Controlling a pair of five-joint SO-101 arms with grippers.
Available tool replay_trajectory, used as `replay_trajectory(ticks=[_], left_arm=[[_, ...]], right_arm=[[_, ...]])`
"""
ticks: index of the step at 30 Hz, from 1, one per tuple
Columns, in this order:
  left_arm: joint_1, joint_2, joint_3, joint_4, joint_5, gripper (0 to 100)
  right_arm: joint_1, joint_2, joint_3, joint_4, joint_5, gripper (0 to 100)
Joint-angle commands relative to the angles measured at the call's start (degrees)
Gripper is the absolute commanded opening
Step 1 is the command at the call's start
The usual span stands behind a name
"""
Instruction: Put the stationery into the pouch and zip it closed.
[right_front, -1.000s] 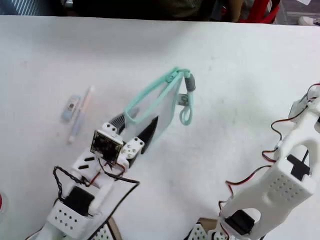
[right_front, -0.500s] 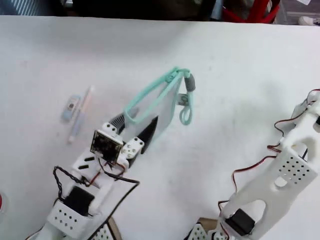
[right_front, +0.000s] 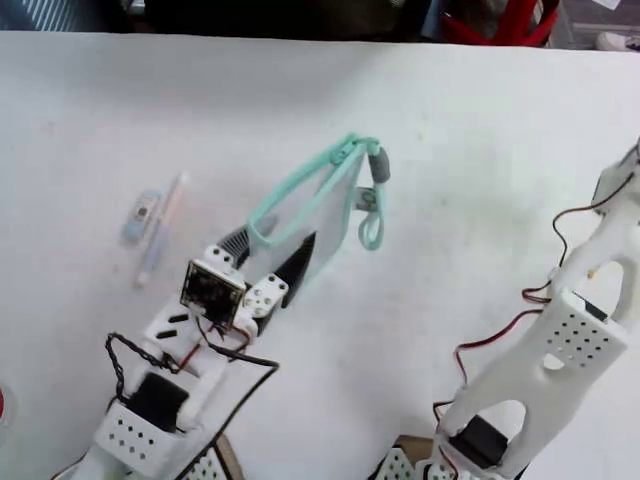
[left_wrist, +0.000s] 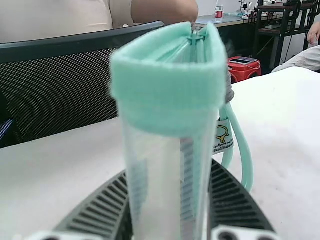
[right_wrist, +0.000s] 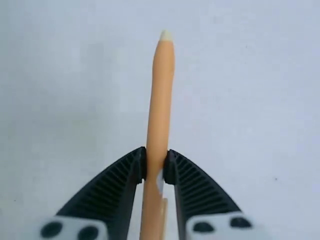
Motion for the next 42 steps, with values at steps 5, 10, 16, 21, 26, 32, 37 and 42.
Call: replay_trajectory(ticks=[5, 10, 16, 21, 26, 32, 37, 42], left_arm=[[0.8, -0.4, -2.2, -1.2, -0.7, 19], [0.8, -0.4, -2.2, -1.1, -0.7, 19], [0.6, -0.4, -2.2, -1.1, -0.7, 19], [0.4, -0.4, -2.2, -1.0, 1.1, 19], [0.4, -0.4, -2.2, -0.9, 3.3, 21], [0.4, -0.4, -2.2, -0.9, 3.2, 21], [0.4, -0.4, -2.2, -0.9, 3.0, 21], [0.4, -0.4, -2.2, -1.1, 3.0, 21]], right_arm=[[-6.3, -24.1, 12.3, 1.3, 0.4, 1.8], [-13.1, -46.9, 32.9, 0.9, 0.4, 1.8], [-27.4, -75.4, 48.9, -4.6, 0.3, 1.8], [-44.4, -93.6, 62.6, -15.7, -0.1, 1.8], [-58.2, -103.5, 70.9, -32.4, -0.3, 1.8], [-61.3, -103.4, 74.4, -50.2, -12.1, 1.7], [-61.5, -96.7, 75.5, -54.8, -17.0, 1.7], [-64.9, -88.7, 75.6, -58.1, -17.2, 1.7]])
